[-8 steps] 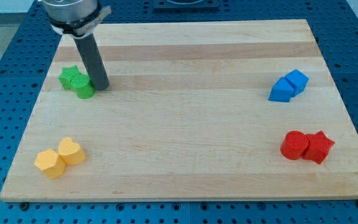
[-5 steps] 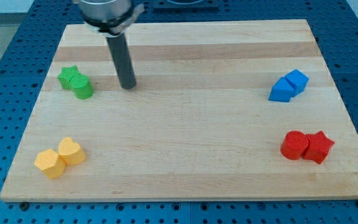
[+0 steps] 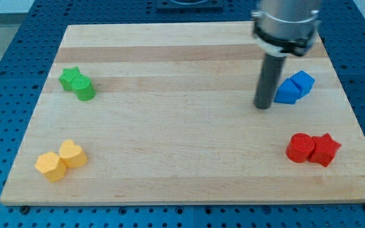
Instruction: Slightly move the blue blocks up
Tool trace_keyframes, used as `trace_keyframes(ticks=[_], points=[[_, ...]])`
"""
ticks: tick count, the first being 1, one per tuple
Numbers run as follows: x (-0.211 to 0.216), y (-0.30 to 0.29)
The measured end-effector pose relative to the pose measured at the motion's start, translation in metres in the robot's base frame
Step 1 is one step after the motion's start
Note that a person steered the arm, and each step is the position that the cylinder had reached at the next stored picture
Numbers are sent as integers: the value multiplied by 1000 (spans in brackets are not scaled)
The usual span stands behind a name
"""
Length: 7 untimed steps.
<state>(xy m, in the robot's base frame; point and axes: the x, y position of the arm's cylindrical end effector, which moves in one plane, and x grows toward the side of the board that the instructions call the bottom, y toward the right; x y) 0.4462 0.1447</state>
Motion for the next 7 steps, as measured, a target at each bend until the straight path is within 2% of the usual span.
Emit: trace_keyframes(ticks=[2, 3, 4, 5, 6, 7], points=[[43, 27], [35, 36], [-6, 25], [-18, 13], [-18, 13], [-1, 26]])
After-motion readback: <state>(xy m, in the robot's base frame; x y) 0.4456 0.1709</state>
